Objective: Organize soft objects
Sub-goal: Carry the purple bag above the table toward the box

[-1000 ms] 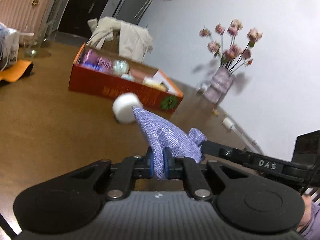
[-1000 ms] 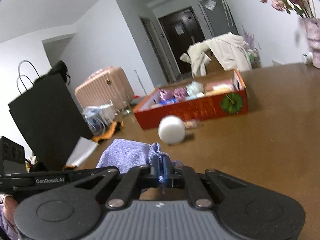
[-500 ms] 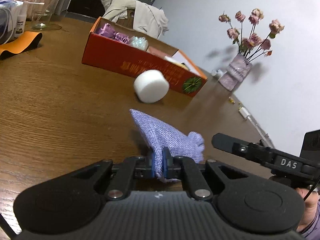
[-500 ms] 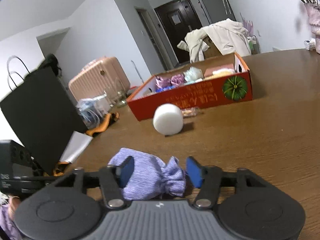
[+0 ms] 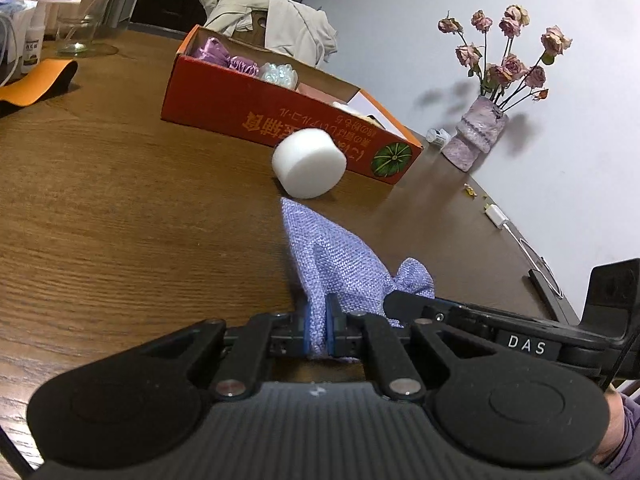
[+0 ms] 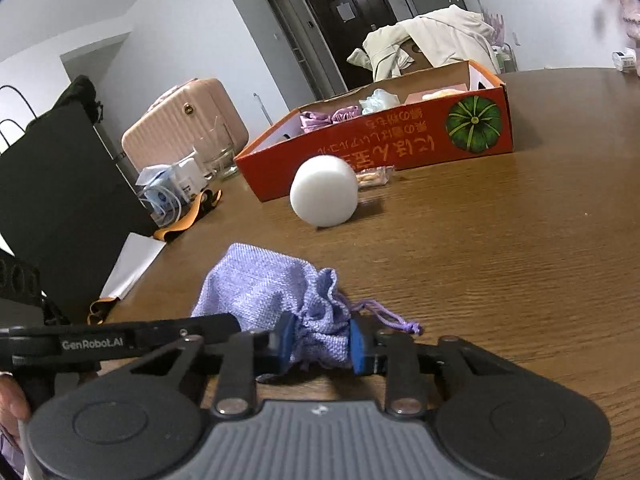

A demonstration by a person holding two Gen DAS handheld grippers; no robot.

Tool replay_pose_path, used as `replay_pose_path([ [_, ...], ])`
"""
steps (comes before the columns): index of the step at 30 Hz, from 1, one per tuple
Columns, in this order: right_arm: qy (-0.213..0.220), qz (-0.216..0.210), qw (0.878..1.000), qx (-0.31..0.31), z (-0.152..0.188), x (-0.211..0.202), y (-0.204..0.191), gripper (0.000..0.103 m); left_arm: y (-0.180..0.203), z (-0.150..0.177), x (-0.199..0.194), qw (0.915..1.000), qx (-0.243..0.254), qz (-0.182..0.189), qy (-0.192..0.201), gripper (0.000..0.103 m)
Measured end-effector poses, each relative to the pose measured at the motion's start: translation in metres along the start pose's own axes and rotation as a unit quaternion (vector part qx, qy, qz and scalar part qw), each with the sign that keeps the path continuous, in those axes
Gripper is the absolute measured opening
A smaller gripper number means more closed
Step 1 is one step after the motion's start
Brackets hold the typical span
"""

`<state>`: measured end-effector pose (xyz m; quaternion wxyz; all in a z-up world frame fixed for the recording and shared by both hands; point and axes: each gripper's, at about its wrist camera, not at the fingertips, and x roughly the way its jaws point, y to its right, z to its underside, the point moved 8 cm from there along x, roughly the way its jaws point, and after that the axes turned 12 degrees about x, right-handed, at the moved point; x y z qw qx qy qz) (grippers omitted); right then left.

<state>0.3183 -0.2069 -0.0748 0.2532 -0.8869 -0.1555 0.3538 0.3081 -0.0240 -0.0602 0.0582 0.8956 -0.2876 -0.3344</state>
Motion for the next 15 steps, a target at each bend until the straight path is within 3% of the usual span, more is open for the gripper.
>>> replay_pose_path([
  [6,0.031,-0.008,0.999,-0.021,-0.026,-0.02,-0.013,0.024,0.013,-0.027,-0.014,0.9993,0.017,0.007,0.033,0.007],
  [15,0.079,-0.026,0.993,-0.079,-0.12,-0.014,-0.042,0.024,0.009,-0.119,-0.01,0.994,0.065,0.007,0.087,0.007],
])
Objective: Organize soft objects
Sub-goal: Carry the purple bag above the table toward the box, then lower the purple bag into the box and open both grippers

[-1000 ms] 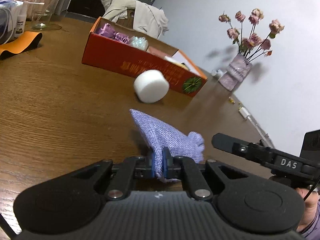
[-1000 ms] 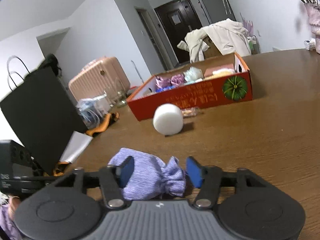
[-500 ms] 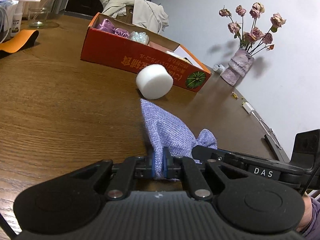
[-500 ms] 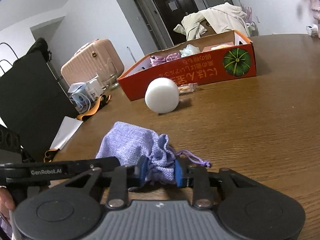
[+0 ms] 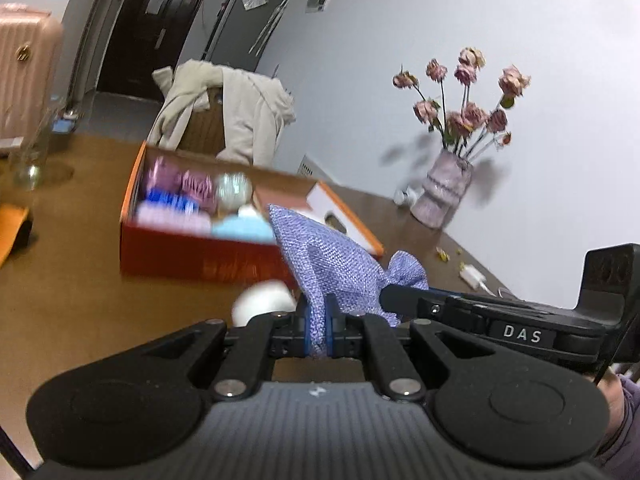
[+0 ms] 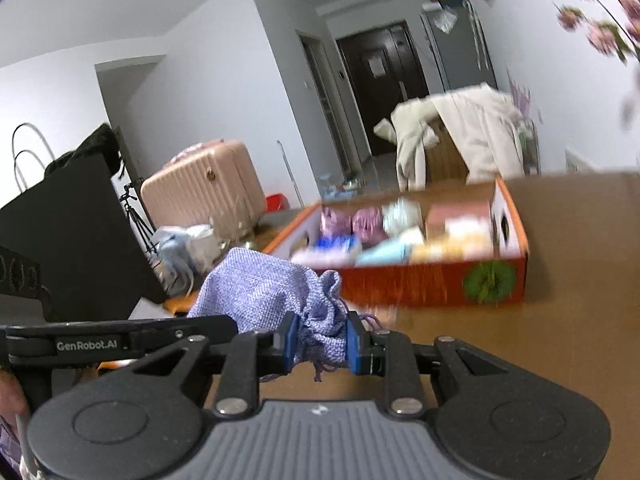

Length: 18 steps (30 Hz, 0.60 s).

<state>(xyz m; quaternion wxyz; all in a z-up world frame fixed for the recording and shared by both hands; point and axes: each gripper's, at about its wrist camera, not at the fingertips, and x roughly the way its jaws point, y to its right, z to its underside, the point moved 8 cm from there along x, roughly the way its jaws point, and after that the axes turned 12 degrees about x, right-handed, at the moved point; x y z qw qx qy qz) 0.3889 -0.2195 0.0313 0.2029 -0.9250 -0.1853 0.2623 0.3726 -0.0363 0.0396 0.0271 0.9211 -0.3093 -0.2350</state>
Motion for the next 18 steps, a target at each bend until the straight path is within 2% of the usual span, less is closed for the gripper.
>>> replay_pose_path([
  [5,0.004,-0.001,1.0,-0.003,-0.06,0.051,0.006,0.024,-0.036,-0.052,0.042,0.9999,-0.013,0.0,0.007,0.007],
  [10,-0.018,0.002,1.0,0.025,-0.103,0.117,0.028,0.024,-0.081,-0.088,0.097,0.9992,-0.036,-0.015,-0.009,0.007],
  [13,-0.052,0.013,0.998,0.038,-0.109,0.157,0.041,0.024,-0.106,-0.093,0.132,0.9979,-0.048,-0.029,-0.032,0.007],
  [18,-0.088,0.048,0.994,0.035,-0.093,0.213,0.061,0.026,-0.14,-0.071,0.174,0.9928,-0.049,-0.069,-0.085,0.008],
])
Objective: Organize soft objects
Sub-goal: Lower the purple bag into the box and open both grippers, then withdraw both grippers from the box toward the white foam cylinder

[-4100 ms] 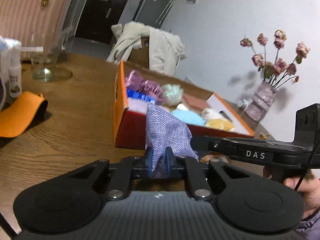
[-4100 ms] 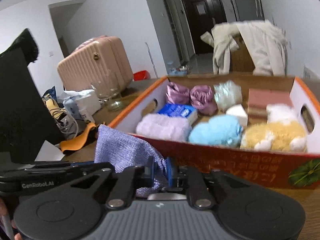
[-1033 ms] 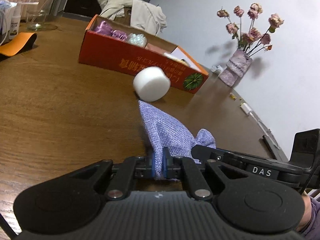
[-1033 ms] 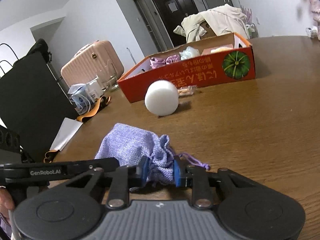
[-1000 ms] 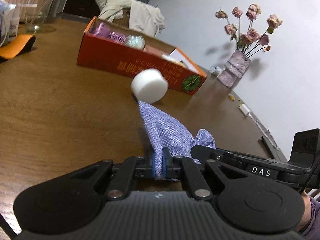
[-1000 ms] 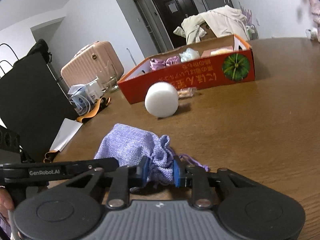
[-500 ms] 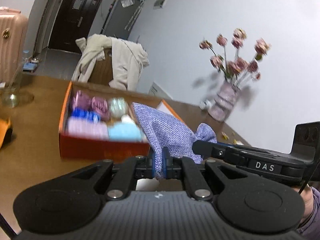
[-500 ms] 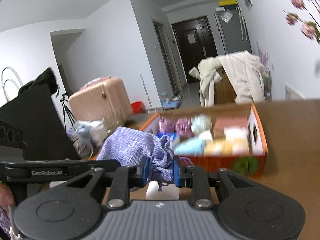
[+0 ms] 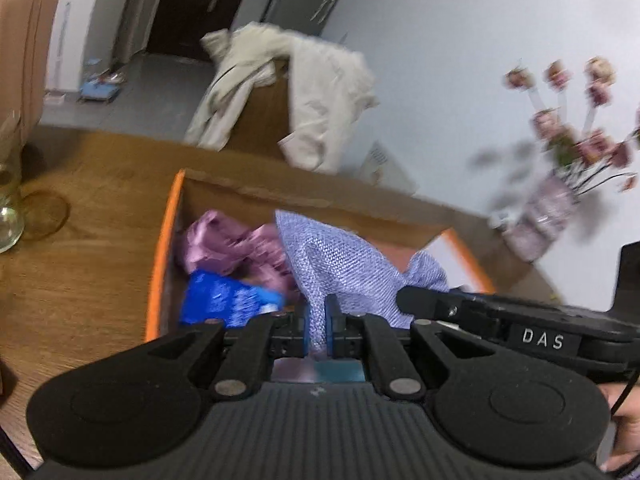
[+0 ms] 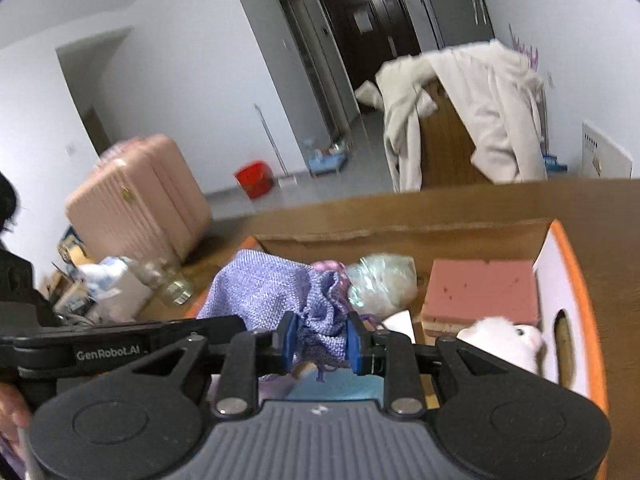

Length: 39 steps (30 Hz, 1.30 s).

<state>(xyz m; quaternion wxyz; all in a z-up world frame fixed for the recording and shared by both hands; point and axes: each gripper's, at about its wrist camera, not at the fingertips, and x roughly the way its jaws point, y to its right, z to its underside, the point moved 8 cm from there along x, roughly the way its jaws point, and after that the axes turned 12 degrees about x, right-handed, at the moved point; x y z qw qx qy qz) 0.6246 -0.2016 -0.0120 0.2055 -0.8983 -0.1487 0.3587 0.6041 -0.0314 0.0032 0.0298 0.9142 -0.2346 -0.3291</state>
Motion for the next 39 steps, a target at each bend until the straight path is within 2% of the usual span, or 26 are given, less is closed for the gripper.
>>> replay_pose_path([
  [3,-0.018,0.051,0.999,-0.007,0.01,0.022,0.011,0.033,-0.009,0.011,0.017,0.9997,-0.008,-0.009,-0.023,0.013],
  [5,-0.016,0.053,0.998,-0.007,0.011,0.023,0.013,0.035,-0.01,0.013,0.018,0.9998,-0.004,-0.011,-0.018,0.025],
  [6,-0.014,0.051,0.999,-0.006,0.011,0.022,0.014,0.036,-0.01,0.014,0.016,0.9998,0.001,-0.015,-0.014,0.037],
  [8,-0.006,0.052,0.999,-0.006,0.007,0.015,0.014,0.044,-0.006,0.014,0.011,0.9996,0.019,-0.019,-0.007,0.039],
  [9,0.0,0.054,0.999,-0.007,0.005,0.01,0.014,0.045,-0.003,0.014,0.007,0.9992,0.03,-0.026,-0.003,0.04],
  [12,0.017,0.051,0.998,-0.014,0.003,-0.014,0.008,0.049,0.008,0.01,-0.012,0.9977,0.051,-0.04,0.018,0.049],
  [15,0.035,0.052,0.998,-0.027,-0.001,-0.042,0.003,0.054,0.018,0.006,-0.037,0.9964,0.059,-0.05,0.036,0.051],
  [17,0.05,0.054,0.996,-0.042,0.0,-0.068,-0.004,0.056,0.026,0.005,-0.057,0.995,0.065,-0.058,0.048,0.057],
  [19,0.067,0.052,0.995,-0.054,0.003,-0.096,-0.011,0.059,0.034,0.005,-0.082,0.9934,0.073,-0.061,0.064,0.07],
  [22,0.092,0.045,0.992,-0.068,0.01,-0.136,-0.02,0.07,0.049,0.009,-0.117,0.9901,0.086,-0.071,0.086,0.076],
  [25,0.108,0.041,0.99,-0.081,0.024,-0.172,-0.028,0.071,0.066,0.017,-0.151,0.9865,0.096,-0.078,0.108,0.086],
  [29,0.122,0.033,0.986,-0.109,0.055,-0.211,-0.038,0.076,0.083,0.033,-0.185,0.9837,0.101,-0.086,0.121,0.086],
  [31,0.131,0.038,0.984,-0.116,0.07,-0.231,-0.041,0.077,0.09,0.044,-0.2,0.9805,0.11,-0.101,0.128,0.091],
  [34,0.147,0.03,0.982,-0.114,0.094,-0.259,-0.043,0.084,0.098,0.064,-0.223,0.9757,0.111,-0.121,0.145,0.095],
  [39,0.167,0.027,0.979,-0.113,0.136,-0.299,-0.044,0.086,0.111,0.105,-0.261,0.9683,0.115,-0.147,0.167,0.098],
])
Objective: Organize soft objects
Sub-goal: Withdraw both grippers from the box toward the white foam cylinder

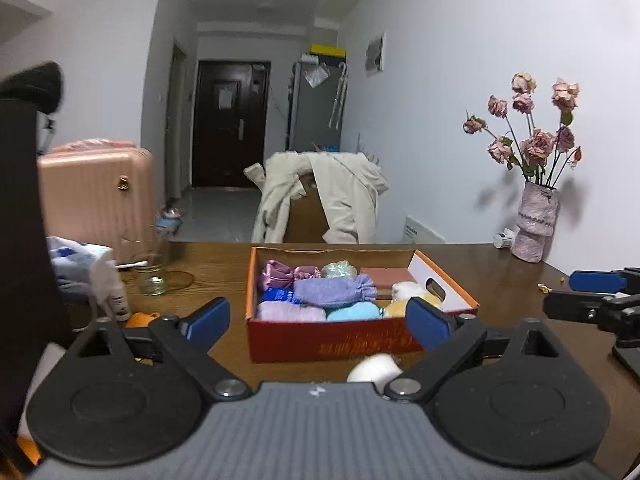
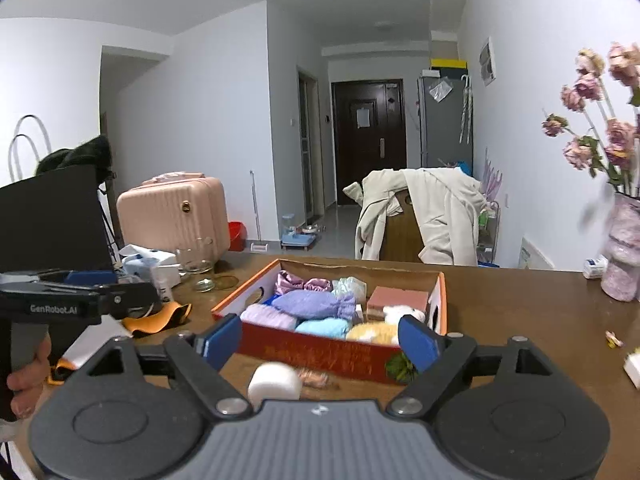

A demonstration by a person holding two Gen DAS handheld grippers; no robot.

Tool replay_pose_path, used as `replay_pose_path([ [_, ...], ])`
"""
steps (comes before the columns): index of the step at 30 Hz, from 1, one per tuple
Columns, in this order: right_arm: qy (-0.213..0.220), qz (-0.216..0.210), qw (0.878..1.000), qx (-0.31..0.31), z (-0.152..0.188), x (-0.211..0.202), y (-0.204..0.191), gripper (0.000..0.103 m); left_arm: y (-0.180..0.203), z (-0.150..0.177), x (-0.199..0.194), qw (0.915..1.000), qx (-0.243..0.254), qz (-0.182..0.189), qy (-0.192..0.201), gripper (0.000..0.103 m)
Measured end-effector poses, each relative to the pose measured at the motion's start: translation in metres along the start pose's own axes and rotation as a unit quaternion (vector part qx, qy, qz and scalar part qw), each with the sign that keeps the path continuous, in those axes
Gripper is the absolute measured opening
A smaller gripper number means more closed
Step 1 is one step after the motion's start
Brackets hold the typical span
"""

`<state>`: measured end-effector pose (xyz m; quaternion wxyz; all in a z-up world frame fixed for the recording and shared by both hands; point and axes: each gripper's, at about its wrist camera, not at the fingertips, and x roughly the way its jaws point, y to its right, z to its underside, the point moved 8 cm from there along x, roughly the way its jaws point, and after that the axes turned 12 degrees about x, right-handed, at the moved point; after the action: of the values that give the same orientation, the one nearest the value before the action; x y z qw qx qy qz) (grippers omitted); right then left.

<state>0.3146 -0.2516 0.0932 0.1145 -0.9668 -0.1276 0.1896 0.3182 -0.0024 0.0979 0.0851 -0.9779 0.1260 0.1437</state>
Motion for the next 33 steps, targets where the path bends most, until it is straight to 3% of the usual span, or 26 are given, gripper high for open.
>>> replay_pose_path([
  [9,-0.008,0.015,1.0,0.012,0.074,-0.06,-0.007,0.087,0.017,0.056,-0.079,0.9988,-0.049,-0.001,0.004,0.101],
  [15,-0.033,0.017,0.998,0.046,0.115,-0.075,-0.002,0.087,0.032,0.082,-0.098,0.9988,-0.044,0.001,-0.02,0.101],
  [23,-0.033,0.036,0.997,0.058,0.127,-0.081,0.011,0.087,0.045,0.088,-0.089,0.9986,-0.039,0.01,-0.034,0.102],
  [33,-0.055,0.047,0.995,0.069,0.123,-0.045,0.037,0.087,0.057,0.082,-0.032,0.9971,-0.026,0.009,-0.071,0.102],
])
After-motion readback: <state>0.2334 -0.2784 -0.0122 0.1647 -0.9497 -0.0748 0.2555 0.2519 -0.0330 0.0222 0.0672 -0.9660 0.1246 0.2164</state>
